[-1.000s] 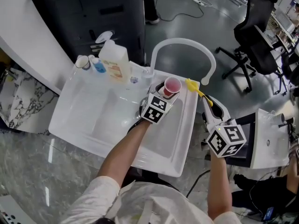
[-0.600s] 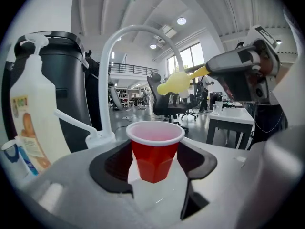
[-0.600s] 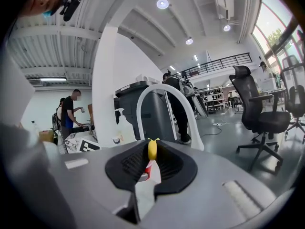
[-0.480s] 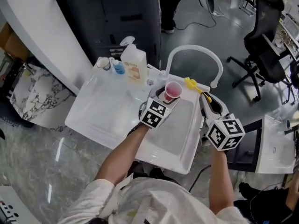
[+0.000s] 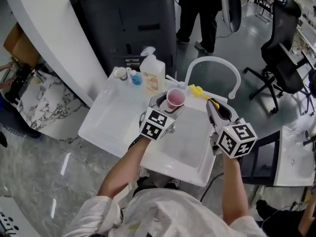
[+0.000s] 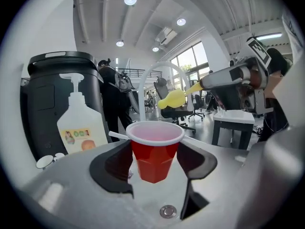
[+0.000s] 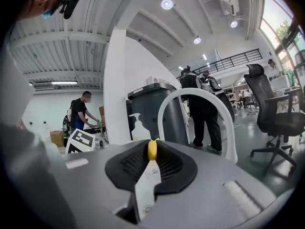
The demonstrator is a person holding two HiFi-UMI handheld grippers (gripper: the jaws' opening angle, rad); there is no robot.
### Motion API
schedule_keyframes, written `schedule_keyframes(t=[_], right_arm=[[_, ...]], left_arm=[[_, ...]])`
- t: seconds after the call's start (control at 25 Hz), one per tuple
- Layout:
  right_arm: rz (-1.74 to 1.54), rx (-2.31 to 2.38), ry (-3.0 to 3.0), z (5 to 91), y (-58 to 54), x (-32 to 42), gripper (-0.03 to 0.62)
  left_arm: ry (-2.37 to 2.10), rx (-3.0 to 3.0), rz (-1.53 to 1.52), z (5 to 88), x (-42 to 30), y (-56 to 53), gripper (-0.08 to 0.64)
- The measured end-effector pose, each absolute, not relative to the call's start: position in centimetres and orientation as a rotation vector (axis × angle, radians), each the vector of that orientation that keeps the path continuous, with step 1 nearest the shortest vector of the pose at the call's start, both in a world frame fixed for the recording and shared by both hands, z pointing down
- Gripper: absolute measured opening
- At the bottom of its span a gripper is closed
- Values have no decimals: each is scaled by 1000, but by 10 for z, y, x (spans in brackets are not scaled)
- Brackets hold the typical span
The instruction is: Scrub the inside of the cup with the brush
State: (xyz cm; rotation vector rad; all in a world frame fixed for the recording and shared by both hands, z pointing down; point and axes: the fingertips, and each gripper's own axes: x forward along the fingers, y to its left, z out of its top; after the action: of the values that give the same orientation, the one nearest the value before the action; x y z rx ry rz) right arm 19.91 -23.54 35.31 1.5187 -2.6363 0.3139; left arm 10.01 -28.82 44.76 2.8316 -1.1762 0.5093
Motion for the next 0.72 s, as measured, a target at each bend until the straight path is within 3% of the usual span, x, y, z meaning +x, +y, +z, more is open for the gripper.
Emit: schedule_keyframes(t=[0.72], right_arm=[[210, 1387, -2669, 325, -243, 143, 35]], left_arm=[[-1157, 2926, 671, 416, 12, -297, 284]])
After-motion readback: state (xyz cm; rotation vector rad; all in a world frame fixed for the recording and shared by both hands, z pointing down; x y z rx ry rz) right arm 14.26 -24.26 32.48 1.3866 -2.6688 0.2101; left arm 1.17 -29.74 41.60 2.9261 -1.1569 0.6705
